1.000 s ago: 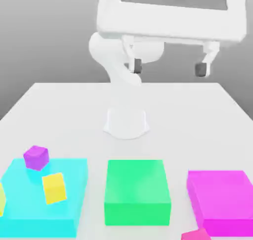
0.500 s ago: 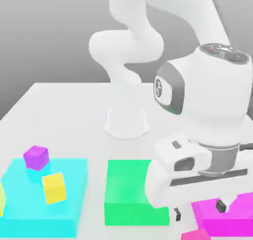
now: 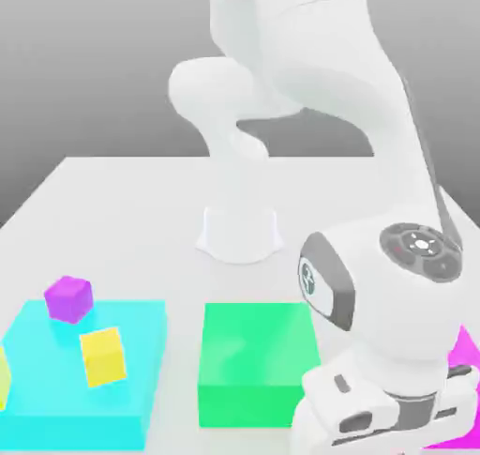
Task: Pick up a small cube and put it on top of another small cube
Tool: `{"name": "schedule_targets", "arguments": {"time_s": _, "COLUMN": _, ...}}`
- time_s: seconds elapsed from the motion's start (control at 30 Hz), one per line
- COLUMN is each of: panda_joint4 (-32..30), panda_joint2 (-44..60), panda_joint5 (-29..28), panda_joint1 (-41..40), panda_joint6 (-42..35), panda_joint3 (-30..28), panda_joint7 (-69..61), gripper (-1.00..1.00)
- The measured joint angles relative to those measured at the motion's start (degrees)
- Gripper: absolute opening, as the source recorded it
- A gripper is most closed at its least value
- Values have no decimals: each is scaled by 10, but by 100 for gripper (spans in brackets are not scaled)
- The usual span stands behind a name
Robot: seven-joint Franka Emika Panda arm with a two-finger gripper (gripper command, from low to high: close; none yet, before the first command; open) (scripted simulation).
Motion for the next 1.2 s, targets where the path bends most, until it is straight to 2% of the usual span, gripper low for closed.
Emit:
{"name": "schedule_targets", "arguments": {"time_s": 0.07, "panda_joint4": -16, "panda_joint2": -39, "panda_joint5": 16, "panda_joint1": -13, "panda_joint6": -22, "panda_joint3": -7, "panda_joint7": 13, "gripper": -100}}
{"name": "schedule_targets", "arguments": {"time_s": 0.3, "panda_joint4": -105, "panda_joint2": -160, "panda_joint5": 56, "panda_joint1": -80, "panda_joint6": -54, "panda_joint3": -101, "panda_joint7": 165, "gripper": -100}}
{"name": "schedule_targets", "arguments": {"time_s": 0.47, "panda_joint4": -169, "panda_joint2": -245, "panda_joint5": 57, "panda_joint1": -163, "panda_joint6": -74, "panda_joint3": -161, "panda_joint7": 299, "gripper": -100}}
{"name": "schedule_targets", "arguments": {"time_s": 0.73, "panda_joint4": -280, "panda_joint2": -397, "panda_joint5": 42, "panda_joint1": -310, "panda_joint6": -109, "panda_joint3": -214, "panda_joint7": 547, "gripper": -100}}
{"name": "schedule_targets", "arguments": {"time_s": 0.9, "panda_joint4": -317, "panda_joint2": -340, "panda_joint5": 56, "panda_joint1": -333, "panda_joint6": -14, "panda_joint3": -231, "panda_joint7": 580, "gripper": -100}}
{"name": "schedule_targets", "arguments": {"time_s": 0.93, "panda_joint4": -320, "panda_joint2": -327, "panda_joint5": 61, "panda_joint1": -332, "panda_joint6": 1, "panda_joint3": -232, "panda_joint7": 577, "gripper": 100}}
{"name": "schedule_targets", "arguments": {"time_s": 1.13, "panda_joint4": -321, "panda_joint2": -321, "panda_joint5": 63, "panda_joint1": -332, "panda_joint6": 8, "panda_joint3": -232, "panda_joint7": 576, "gripper": 100}}
{"name": "schedule_targets", "arguments": {"time_s": 1.2, "panda_joint4": -317, "panda_joint2": -343, "panda_joint5": 55, "panda_joint1": -335, "panda_joint6": -18, "panda_joint3": -230, "panda_joint7": 582, "gripper": 100}}
